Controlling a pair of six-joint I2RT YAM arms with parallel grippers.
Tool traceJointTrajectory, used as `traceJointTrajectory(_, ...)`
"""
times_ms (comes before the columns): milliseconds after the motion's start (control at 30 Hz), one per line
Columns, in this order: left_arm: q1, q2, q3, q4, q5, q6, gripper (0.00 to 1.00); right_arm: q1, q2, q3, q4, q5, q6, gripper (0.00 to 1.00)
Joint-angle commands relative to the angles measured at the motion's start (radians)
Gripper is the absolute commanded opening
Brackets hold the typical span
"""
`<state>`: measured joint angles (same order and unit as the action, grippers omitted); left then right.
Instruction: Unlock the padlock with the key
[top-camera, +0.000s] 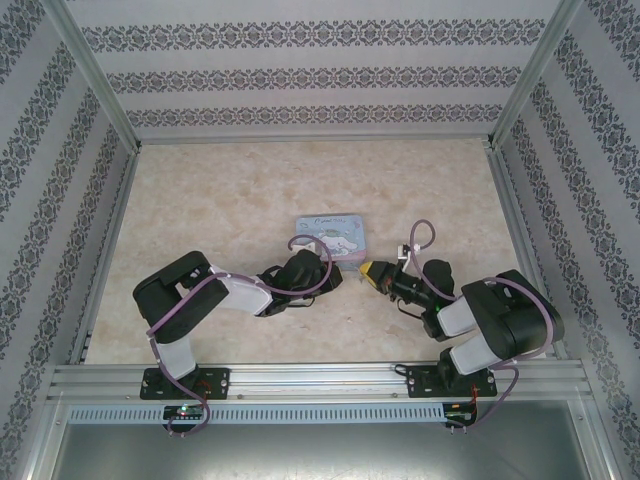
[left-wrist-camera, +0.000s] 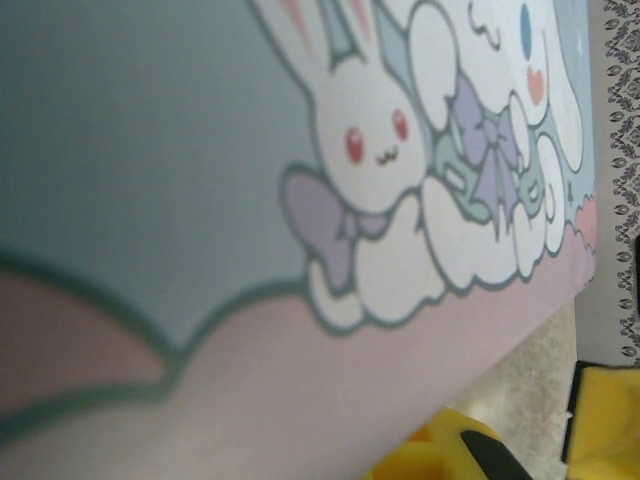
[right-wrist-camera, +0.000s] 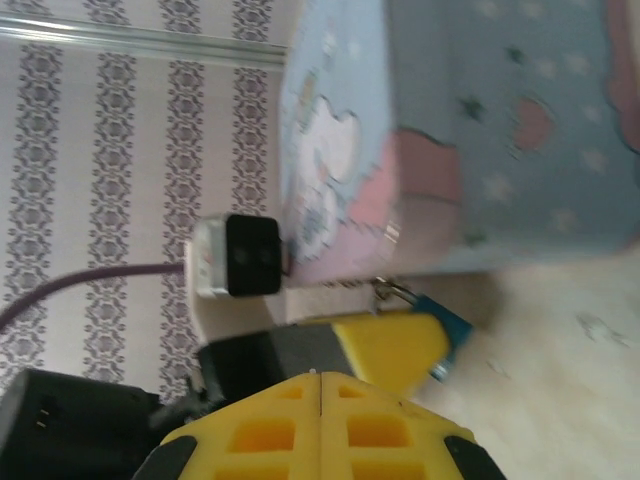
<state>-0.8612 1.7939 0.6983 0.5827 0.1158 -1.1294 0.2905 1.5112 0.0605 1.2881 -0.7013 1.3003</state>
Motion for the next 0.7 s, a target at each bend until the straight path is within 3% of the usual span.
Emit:
traceJointTrajectory(0, 0.016, -0.016, -0.012, -0.056, 0.054, -0.020, 0.00, 0.013, 0.016, -0.024, 0.030, -0.023, -0.081, 0.00)
traceJointTrajectory(667, 0.021, -0.036, -0.045, 0.158, 0.082, -0.157, 0.00, 0.114, 0.178, 0.012, 0.097, 0.090, -0.040, 0.00)
